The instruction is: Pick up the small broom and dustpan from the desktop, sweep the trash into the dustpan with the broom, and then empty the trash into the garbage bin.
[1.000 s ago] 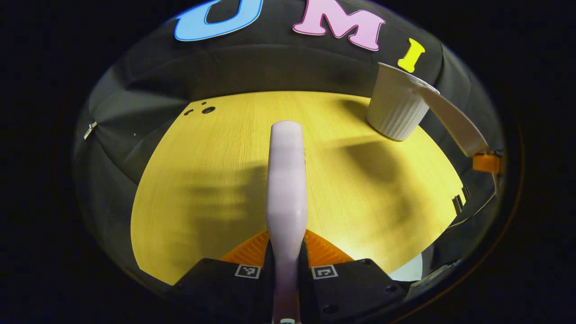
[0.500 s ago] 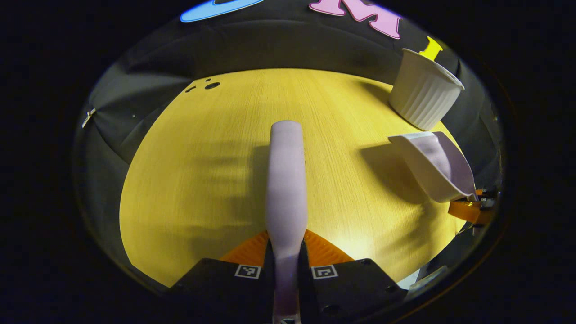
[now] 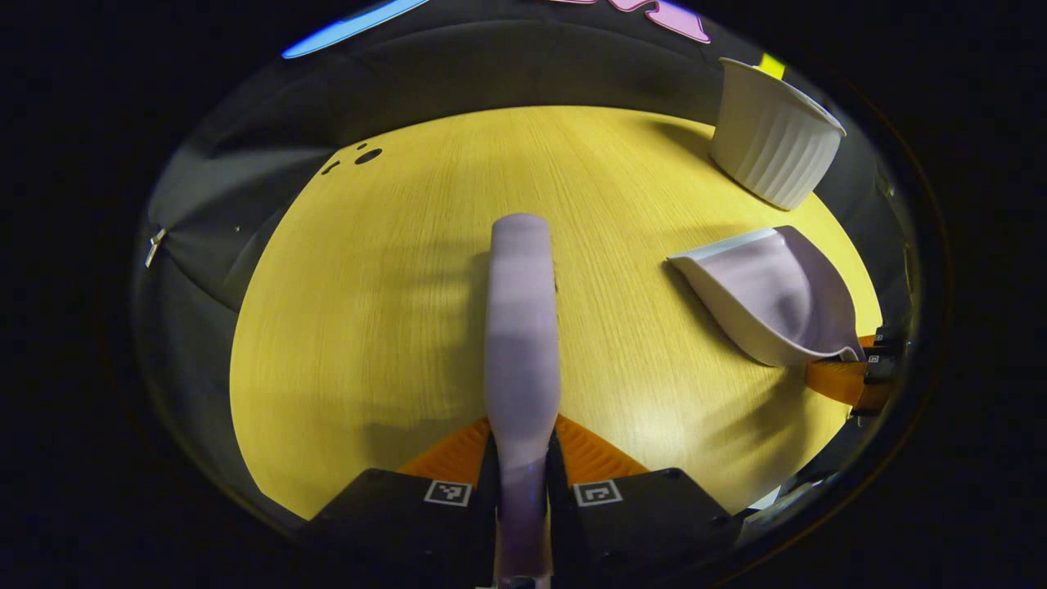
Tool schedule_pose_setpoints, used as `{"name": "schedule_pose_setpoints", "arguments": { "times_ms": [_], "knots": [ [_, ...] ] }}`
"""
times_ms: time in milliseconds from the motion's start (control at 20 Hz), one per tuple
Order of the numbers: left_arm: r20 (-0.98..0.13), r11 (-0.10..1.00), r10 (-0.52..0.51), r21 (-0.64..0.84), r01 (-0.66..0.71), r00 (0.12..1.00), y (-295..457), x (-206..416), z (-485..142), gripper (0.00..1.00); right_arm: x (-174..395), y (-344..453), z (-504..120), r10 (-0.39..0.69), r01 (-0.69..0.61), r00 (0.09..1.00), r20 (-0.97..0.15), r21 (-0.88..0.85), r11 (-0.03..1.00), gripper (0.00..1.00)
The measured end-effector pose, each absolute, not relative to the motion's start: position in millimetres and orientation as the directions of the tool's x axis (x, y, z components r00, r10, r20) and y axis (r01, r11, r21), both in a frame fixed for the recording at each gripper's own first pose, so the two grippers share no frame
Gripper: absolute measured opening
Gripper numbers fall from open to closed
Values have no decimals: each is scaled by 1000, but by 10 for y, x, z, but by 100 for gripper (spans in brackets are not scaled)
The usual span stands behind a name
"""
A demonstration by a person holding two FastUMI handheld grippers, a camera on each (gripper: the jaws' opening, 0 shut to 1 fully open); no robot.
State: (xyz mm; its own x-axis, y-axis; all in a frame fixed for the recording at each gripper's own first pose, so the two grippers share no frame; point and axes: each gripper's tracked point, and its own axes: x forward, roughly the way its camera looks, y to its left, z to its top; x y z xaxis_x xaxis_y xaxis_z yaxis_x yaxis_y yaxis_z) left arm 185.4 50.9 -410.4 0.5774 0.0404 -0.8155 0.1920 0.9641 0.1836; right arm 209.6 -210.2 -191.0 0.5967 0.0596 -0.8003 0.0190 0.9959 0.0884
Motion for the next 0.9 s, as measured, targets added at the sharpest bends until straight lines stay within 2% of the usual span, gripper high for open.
{"name": "schedule_pose_setpoints", "arguments": {
  "times_ms": [50,100,150,200,250,300,350,400,450,500,650,900],
  "knots": [
    [-818,965,42,182,189,573,514,1826,-4098,32,2104,-2073,-1889,77,16,598,-798,108,994,39],
    [-816,965,54,191,181,575,528,1814,-4069,39,2090,-2046,-1876,90,15,591,-802,123,992,43],
    [-815,965,51,189,182,577,529,1812,-4045,39,2065,-2000,-1840,109,14,587,-802,145,989,48],
    [-814,965,46,186,186,579,510,1801,-4010,45,2057,-1955,-1801,127,16,588,-799,168,986,63],
    [-808,965,40,185,187,588,497,1782,-3953,49,2059,-1919,-1752,139,19,594,-792,187,982,71],
    [-798,965,34,183,188,602,479,1777,-3884,63,2062,-1907,-1710,144,20,603,-785,196,980,87],
    [-789,966,25,177,188,614,452,1753,-3807,77,2044,-1933,-1633,142,20,617,-774,196,980,91],
    [-777,967,29,180,178,629,451,1715,-3732,87,2022,-1945,-1557,139,21,628,-765,196,980,100],
    [-763,969,29,180,169,645,459,1677,-3632,89,1976,-1958,-1430,134,25,643,-754,195,980,100],
    [-747,972,22,172,162,665,424,1634,-3524,99,1953,-1966,-1275,130,28,669,-732,199,980,99],
    [-683,978,-15,142,153,730,330,1501,-3222,99,1869,-2038,-744,79,34,761,-644,161,986,99],
    [-477,980,-96,110,168,874,184,1216,-2431,98,1721,-2154,145,-6,35,903,-429,59,998,99]
  ]
}}
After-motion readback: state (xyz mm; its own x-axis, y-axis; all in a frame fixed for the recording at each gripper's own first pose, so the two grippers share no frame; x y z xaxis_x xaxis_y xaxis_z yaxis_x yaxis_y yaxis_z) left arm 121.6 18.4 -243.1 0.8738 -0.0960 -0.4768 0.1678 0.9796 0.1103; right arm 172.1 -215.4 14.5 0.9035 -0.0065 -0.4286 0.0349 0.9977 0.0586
